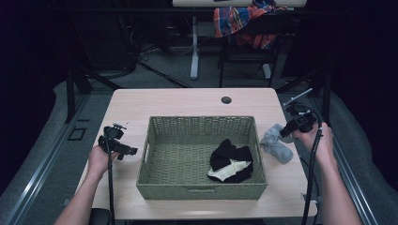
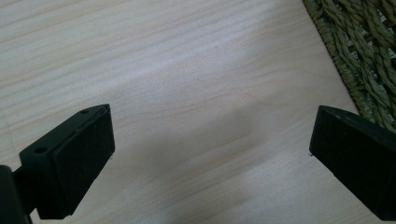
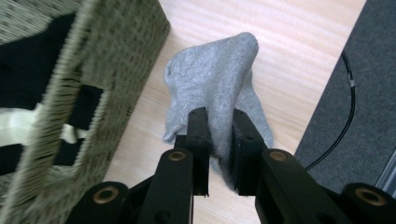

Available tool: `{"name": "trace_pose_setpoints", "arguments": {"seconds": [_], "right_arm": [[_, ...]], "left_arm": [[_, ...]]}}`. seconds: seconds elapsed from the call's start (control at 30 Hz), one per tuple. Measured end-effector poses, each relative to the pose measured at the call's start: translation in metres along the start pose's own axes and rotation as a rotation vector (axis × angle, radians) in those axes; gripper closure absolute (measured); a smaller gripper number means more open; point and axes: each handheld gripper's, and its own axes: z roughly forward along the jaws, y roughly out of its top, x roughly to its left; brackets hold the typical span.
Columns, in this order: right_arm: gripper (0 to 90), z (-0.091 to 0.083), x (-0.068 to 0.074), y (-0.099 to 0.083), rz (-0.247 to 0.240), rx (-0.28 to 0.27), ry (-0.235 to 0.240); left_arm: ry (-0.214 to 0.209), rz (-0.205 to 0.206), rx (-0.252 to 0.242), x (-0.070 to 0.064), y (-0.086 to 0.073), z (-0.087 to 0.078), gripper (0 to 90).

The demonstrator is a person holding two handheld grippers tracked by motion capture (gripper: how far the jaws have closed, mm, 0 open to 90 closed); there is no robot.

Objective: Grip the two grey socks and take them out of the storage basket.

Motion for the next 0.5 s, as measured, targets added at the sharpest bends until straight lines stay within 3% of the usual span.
{"name": "trace_pose_setpoints", "arguments": {"seconds": [0.3,0.5], "right_arm": [[80.4,0.03,0.001,0.003,-0.02,0.077,-0.006],[80.4,0.048,0.001,0.001,-0.004,0.109,-0.008]], "left_arm": [[-0.002,-0.002,0.004,0.0,0.0,0.001,0.1],[-0.005,0.004,0.003,0.0,0.0,0.0,0.1]]}}
